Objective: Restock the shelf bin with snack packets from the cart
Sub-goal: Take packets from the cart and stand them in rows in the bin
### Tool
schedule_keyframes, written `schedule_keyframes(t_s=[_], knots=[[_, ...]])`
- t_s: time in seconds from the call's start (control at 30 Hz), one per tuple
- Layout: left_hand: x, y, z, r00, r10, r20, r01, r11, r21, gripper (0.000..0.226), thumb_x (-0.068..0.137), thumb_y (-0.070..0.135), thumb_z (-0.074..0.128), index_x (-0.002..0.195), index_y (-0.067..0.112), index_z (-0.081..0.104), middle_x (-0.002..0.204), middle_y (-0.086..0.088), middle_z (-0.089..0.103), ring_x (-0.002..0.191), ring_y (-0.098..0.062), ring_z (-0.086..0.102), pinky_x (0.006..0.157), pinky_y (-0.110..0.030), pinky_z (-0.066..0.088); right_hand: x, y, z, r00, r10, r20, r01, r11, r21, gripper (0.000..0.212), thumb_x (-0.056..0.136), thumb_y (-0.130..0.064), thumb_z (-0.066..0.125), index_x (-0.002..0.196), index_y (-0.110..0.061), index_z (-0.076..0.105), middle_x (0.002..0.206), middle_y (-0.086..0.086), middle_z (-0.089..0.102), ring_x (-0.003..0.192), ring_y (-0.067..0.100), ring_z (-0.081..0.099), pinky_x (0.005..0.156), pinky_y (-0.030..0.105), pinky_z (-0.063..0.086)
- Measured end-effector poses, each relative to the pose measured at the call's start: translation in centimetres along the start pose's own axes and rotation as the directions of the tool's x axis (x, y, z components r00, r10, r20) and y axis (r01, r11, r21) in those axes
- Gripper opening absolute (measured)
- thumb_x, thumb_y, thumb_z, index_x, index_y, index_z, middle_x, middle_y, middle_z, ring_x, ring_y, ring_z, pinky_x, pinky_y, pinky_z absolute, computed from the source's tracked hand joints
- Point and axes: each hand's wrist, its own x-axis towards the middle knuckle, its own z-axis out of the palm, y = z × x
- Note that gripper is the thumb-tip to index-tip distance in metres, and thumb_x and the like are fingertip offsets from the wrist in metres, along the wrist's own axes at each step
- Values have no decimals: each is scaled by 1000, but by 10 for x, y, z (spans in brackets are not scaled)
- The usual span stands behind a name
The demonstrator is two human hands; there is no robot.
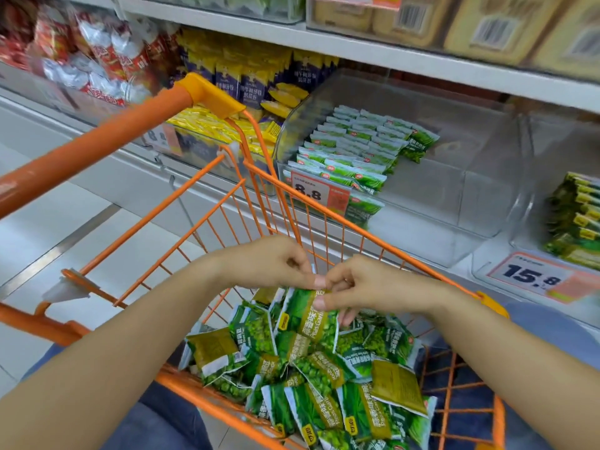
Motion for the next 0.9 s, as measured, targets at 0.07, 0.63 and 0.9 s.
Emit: schedule_keyframes(t_s=[0.07,0.63,0.9], knots=[[-4,8,-5,991,-30,-133,13,992,-127,51,85,59,54,77,11,66,68,-19,40,61,-21,39,56,-36,35,-3,-2,-5,995,-40,-89,49,993,104,14,90,-18,63,87,-4,62,48,-13,52,56,3,63,69,23,57],[94,168,37,988,110,-107,-138,939,-314,16,77,14,74,91,7,70,73,-9,74,61,-10,68,59,-18,56,-147,51,-71,480,-175,-860,410,911,43,10,84,-18,69,87,-26,73,73,-1,70,66,5,56,61,22,47],[183,240,96,859,377,-347,-322,924,206,28,77,42,73,71,15,67,59,-3,63,65,-24,62,62,-35,47,-236,150,-132,-2,-264,-965,-630,749,-204,53,90,-55,33,103,-21,71,101,0,72,99,22,63,79,32,46]])
